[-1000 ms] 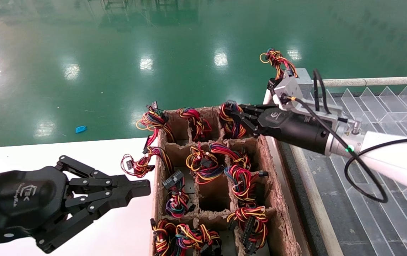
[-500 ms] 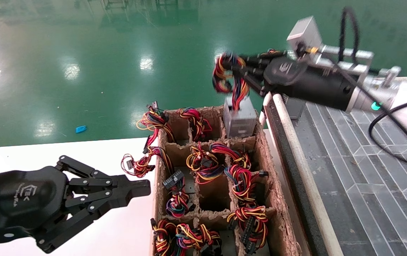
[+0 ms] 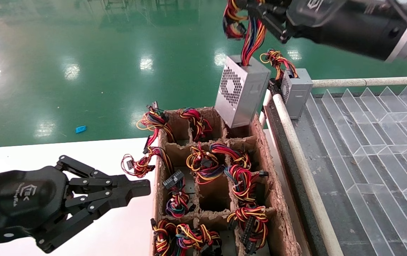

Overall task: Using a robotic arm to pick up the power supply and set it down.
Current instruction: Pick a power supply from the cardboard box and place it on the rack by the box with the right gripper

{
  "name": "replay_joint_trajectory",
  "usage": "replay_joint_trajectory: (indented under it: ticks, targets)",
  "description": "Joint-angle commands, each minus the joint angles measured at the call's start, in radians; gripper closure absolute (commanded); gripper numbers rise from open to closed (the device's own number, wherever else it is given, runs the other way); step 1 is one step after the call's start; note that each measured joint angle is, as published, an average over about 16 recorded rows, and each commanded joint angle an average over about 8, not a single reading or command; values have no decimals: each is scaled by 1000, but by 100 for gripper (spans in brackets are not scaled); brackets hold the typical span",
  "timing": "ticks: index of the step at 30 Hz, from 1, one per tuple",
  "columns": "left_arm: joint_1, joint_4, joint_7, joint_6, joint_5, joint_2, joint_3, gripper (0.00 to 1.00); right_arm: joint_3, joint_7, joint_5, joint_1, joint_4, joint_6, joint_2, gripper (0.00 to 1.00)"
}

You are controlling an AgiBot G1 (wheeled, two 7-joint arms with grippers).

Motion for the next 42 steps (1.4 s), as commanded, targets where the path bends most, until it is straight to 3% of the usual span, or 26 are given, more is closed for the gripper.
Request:
replay_joint_trajectory:
  ticks: [1, 9, 17, 29, 42]
  targets:
    - [0, 0, 0, 0, 0, 0, 0, 100, 3, 20, -3, 2, 47, 18, 13, 100]
    - [0, 0, 0, 0, 0, 0, 0, 100, 15, 102, -25, -14, 185, 104, 77, 100]
    - [0, 0, 0, 0, 0, 0, 0, 100, 20, 181, -62, -35, 234, 186, 141, 100]
    - [0, 0, 0, 0, 0, 0, 0, 100, 17, 235, -109, -82, 200, 252, 215, 100]
    - [0, 0, 0, 0, 0, 0, 0, 100, 33, 191, -104, -112, 93, 254, 256, 100]
